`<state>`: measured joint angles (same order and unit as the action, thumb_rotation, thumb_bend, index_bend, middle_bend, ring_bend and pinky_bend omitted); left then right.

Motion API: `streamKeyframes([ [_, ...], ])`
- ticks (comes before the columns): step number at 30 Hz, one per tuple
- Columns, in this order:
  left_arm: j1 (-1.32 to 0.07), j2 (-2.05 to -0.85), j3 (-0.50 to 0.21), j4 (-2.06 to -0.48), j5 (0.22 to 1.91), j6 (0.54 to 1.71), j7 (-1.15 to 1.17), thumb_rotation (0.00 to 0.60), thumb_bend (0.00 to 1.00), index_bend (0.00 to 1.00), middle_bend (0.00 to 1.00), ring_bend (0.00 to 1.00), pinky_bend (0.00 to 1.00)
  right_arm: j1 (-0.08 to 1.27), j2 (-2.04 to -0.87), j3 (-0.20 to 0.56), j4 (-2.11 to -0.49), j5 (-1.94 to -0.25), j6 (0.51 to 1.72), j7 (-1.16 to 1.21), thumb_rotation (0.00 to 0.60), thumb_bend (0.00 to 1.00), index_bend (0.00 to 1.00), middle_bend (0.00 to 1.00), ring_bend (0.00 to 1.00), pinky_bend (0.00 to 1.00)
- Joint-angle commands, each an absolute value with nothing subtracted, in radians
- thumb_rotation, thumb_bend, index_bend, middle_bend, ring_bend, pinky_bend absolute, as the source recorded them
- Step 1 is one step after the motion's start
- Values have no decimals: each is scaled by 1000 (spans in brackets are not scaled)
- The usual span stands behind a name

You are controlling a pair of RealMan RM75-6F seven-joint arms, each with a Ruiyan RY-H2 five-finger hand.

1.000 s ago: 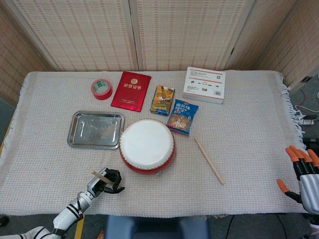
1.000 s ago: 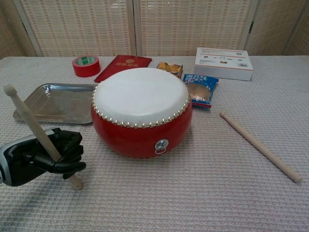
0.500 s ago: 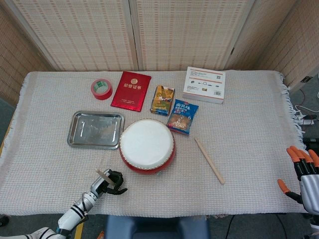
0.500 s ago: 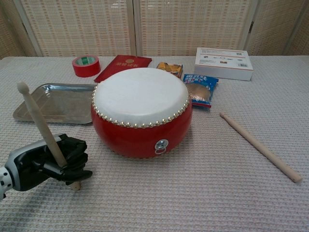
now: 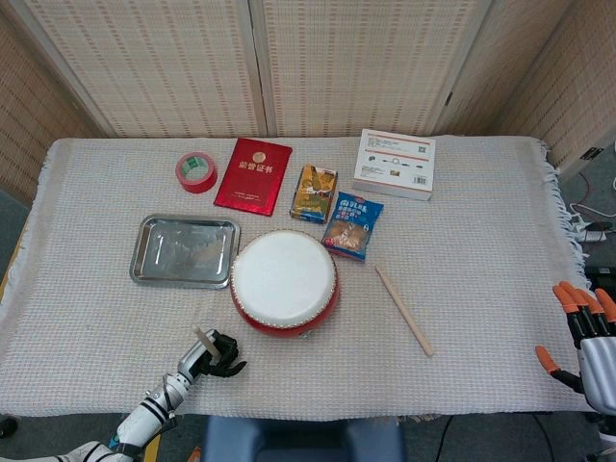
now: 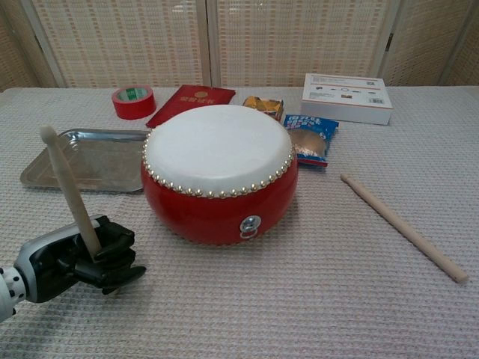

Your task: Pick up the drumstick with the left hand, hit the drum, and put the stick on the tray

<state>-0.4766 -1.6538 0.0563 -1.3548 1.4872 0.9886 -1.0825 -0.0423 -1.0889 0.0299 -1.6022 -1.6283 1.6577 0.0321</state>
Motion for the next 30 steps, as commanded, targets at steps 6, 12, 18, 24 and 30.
streamKeyframes([
  [6,-461,-1655,45,-1358,1487,1015,-1050,600,682,1000,1000,1000,1000,-42,-1089,30,-1606,-1633,1660,28,600,262,0,59,0,8],
  [12,-464,-1600,43,-1418,1521,1041,-1053,600,764,1000,1000,1000,1000,-43,-1088,29,-1609,-1637,1664,29,600,262,0,59,0,8],
  [18,-492,-1483,4,-1508,1543,1071,-948,600,801,1000,1000,1000,1000,-43,-1086,30,-1608,-1644,1670,32,600,262,0,59,0,8],
  [24,-538,-1397,-96,-1553,1451,1059,-609,600,811,1000,1000,1000,1000,-38,-1086,34,-1602,-1650,1672,38,600,262,0,59,0,8],
  [30,-594,-1433,-190,-1512,1346,1108,-117,600,811,1000,1000,1000,1000,-27,-1080,41,-1603,-1663,1673,35,600,262,0,59,0,8],
])
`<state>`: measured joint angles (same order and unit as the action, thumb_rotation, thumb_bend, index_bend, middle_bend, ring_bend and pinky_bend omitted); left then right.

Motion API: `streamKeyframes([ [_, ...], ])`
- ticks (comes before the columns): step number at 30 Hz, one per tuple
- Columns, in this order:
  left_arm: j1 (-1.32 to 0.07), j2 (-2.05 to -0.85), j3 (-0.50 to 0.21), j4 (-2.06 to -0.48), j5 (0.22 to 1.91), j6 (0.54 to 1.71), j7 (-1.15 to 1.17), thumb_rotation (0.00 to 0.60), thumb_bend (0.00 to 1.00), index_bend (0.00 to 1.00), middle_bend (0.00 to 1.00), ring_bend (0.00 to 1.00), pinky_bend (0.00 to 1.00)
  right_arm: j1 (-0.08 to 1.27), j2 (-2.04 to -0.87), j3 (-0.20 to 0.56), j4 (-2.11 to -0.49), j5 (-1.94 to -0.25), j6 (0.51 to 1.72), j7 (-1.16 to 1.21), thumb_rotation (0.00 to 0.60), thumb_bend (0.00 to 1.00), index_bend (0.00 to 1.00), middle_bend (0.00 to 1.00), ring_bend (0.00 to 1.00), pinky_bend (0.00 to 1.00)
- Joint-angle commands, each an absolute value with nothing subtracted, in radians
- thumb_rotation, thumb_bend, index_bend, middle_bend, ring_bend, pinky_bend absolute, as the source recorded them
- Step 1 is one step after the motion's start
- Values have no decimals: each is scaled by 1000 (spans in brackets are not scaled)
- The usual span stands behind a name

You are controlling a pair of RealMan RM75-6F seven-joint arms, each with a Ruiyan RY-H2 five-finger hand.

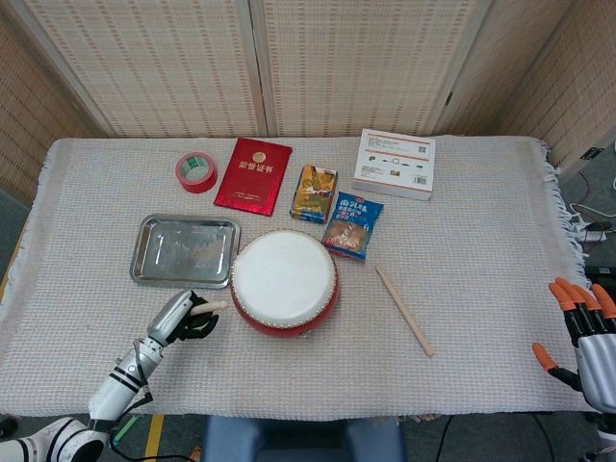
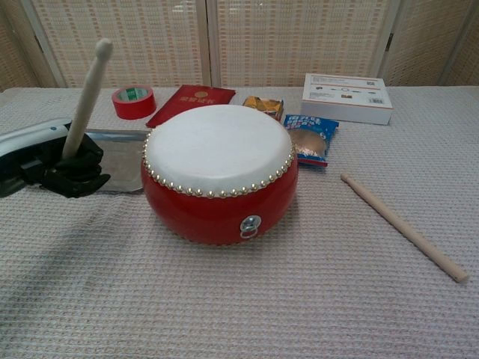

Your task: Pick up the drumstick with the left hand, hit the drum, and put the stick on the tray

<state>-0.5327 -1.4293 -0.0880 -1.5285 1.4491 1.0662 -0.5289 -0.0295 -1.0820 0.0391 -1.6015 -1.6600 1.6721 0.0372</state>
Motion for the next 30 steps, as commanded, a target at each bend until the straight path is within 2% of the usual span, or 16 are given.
streamKeyframes([
  [1,-606,-1451,-200,-1496,1344,1127,-27,600,811,1000,1000,1000,1000,-25,-1080,42,-1603,-1664,1673,34,600,262,0,59,0,8],
  [5,-650,-1502,-213,-1444,1349,1151,203,600,811,1000,1000,1000,1000,-21,-1078,46,-1603,-1664,1673,35,600,262,0,59,0,8],
  [14,-726,-1591,-237,-1367,1262,1097,457,600,809,1000,1000,1000,1000,-24,-1087,45,-1585,-1660,1681,58,600,262,0,59,0,8],
  [20,-751,-1607,-237,-1361,1181,1069,601,600,808,1000,1000,1000,1000,-27,-1088,46,-1570,-1656,1688,74,600,262,0,59,0,8],
  [22,-750,-1606,-241,-1373,1168,1078,612,600,808,1000,1000,1000,1000,-27,-1088,46,-1567,-1656,1689,79,600,262,0,59,0,8],
  [26,-725,-1605,-292,-1434,1135,1128,508,600,808,1000,1000,1000,1000,-29,-1089,46,-1560,-1652,1689,88,600,262,0,58,0,8],
  [30,-717,-1569,-326,-1501,1064,1097,446,600,808,1000,1000,1000,1000,-26,-1093,46,-1553,-1649,1685,96,600,262,0,59,0,8],
])
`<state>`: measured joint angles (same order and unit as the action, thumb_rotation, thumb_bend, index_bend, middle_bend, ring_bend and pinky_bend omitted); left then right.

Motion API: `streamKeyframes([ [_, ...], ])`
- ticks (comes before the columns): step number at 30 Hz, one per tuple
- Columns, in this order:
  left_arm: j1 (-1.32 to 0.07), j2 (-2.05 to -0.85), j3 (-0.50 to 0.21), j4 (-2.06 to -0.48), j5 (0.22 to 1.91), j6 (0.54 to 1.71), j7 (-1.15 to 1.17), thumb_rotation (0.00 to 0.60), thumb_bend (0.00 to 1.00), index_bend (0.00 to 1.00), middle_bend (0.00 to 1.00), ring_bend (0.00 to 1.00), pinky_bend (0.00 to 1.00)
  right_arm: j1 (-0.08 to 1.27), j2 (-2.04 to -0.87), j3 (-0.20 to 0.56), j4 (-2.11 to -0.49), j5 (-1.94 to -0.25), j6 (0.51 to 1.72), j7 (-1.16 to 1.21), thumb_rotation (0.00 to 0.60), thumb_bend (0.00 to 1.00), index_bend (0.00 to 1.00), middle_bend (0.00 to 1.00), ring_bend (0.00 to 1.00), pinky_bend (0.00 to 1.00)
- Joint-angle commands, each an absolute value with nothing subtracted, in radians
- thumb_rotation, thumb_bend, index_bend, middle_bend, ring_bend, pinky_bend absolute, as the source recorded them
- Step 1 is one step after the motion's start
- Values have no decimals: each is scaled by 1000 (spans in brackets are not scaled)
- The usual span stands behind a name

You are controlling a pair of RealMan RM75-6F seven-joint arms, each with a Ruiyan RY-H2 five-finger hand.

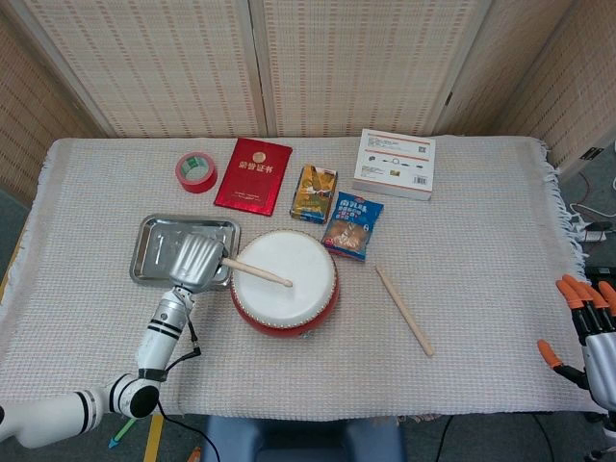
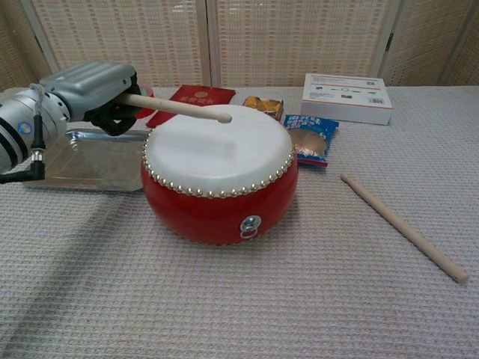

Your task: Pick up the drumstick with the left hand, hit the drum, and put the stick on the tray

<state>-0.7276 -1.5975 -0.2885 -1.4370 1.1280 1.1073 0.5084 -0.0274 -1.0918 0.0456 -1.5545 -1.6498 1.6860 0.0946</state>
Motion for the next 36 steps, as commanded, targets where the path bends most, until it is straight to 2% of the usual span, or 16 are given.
streamKeyframes([
  [1,-722,-1562,-319,-1496,1067,1092,464,600,807,1000,1000,1000,1000,-26,-1094,46,-1551,-1649,1685,98,600,262,0,59,0,8],
  [5,-748,-1570,-250,-1415,1138,1104,581,600,808,1000,1000,1000,1000,-25,-1097,46,-1545,-1646,1682,104,600,262,0,59,0,8],
  [10,-770,-1564,-198,-1381,1139,1047,661,600,807,1000,1000,1000,1000,-24,-1098,46,-1540,-1642,1679,110,600,262,0,59,0,8],
  [13,-764,-1563,-216,-1404,1126,1067,632,600,807,1000,1000,1000,1000,-25,-1096,45,-1541,-1642,1680,111,600,262,0,59,0,8],
  [16,-741,-1568,-267,-1454,1113,1115,513,600,804,1000,1000,1000,1000,-27,-1096,45,-1541,-1642,1683,111,600,262,0,59,0,8],
  [19,-737,-1561,-279,-1472,1117,1133,488,600,803,1000,1000,1000,1000,-26,-1098,44,-1541,-1642,1681,112,600,262,0,59,0,8],
  [30,-773,-1609,-194,-1319,1143,1117,706,600,803,1000,1000,1000,1000,-28,-1100,45,-1533,-1634,1679,119,600,262,0,59,0,8],
  [36,-734,-1598,-276,-1423,1110,1168,511,600,802,1000,1000,1000,1000,-28,-1100,46,-1531,-1632,1679,121,600,262,0,59,0,8],
])
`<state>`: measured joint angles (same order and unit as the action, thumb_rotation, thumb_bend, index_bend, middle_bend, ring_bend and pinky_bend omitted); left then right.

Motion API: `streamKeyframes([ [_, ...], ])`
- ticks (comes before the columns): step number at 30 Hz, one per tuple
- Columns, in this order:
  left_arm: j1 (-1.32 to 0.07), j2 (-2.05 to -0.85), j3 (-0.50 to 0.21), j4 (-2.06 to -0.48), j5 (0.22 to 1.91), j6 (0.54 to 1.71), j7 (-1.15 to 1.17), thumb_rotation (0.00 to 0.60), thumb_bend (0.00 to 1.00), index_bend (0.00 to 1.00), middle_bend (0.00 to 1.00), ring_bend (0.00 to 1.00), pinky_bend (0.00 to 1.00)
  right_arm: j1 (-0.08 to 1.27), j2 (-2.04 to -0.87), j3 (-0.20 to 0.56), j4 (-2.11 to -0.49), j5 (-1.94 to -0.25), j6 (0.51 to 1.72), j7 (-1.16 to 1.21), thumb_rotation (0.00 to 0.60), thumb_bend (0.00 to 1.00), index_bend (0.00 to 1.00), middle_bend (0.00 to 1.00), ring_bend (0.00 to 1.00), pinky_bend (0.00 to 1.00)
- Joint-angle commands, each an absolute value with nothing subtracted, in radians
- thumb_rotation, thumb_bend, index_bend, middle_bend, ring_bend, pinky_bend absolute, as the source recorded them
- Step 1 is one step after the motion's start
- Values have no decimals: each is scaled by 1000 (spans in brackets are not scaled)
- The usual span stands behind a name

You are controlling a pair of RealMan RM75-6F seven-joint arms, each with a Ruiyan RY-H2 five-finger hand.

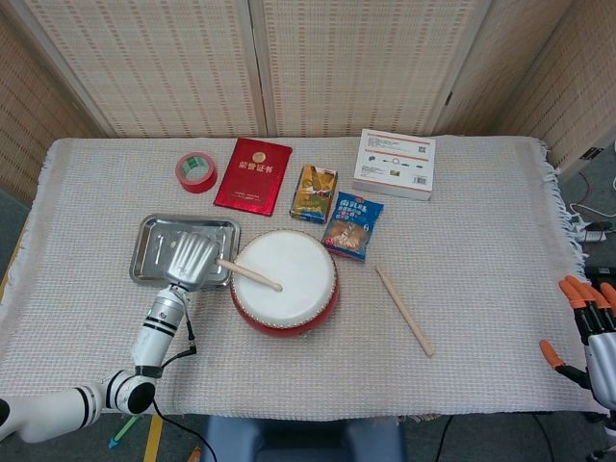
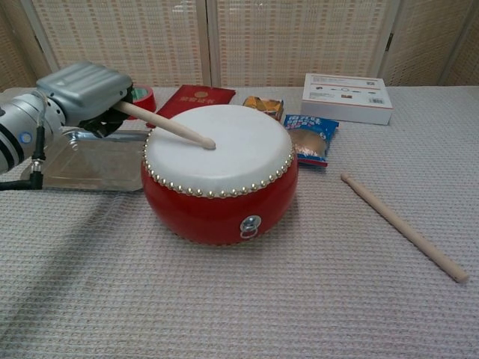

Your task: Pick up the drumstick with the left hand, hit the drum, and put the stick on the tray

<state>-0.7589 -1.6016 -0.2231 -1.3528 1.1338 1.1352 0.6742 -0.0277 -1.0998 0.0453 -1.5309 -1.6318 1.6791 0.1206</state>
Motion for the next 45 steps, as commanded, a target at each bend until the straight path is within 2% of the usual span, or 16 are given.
streamKeyframes([
  [1,-731,-1592,-282,-1435,1107,1166,488,600,801,1000,1000,1000,1000,-27,-1100,46,-1530,-1632,1678,122,600,262,0,59,0,8],
  [4,-730,-1576,-286,-1449,1094,1146,465,600,799,1000,1000,1000,1000,-26,-1101,46,-1528,-1630,1675,123,600,262,0,59,0,8],
  [10,-762,-1586,-213,-1358,1108,1104,624,600,798,1000,1000,1000,1000,-26,-1102,46,-1526,-1626,1673,125,600,262,0,59,0,8],
  [14,-773,-1582,-199,-1350,1095,1085,675,600,798,1000,1000,1000,1000,-26,-1101,45,-1527,-1625,1672,124,600,262,0,59,0,8],
  [16,-770,-1580,-206,-1361,1101,1098,659,600,796,1000,1000,1000,1000,-27,-1101,45,-1528,-1625,1671,122,600,262,0,59,0,8],
  [20,-748,-1571,-269,-1428,1069,1119,516,600,792,1000,1000,1000,1000,-26,-1101,45,-1530,-1627,1672,120,600,262,0,59,0,8],
  [23,-749,-1548,-275,-1450,1066,1110,501,600,792,1000,1000,1000,1000,-25,-1100,45,-1533,-1629,1672,118,600,262,0,59,0,8],
  [29,-771,-1576,-209,-1353,1123,1116,615,600,791,1000,1000,1000,1000,-25,-1101,45,-1534,-1628,1671,118,600,262,0,59,0,8],
  [35,-779,-1595,-180,-1299,1137,1110,670,600,791,1000,1000,1000,1000,-25,-1100,45,-1534,-1629,1671,117,600,262,0,59,0,8],
  [40,-746,-1569,-272,-1407,1067,1115,474,600,790,1000,1000,1000,1000,-22,-1099,46,-1538,-1633,1672,116,600,262,0,59,0,8],
  [45,-748,-1568,-275,-1404,1077,1134,478,600,790,1000,1000,1000,1000,-20,-1100,45,-1538,-1632,1668,117,600,262,0,59,0,8],
])
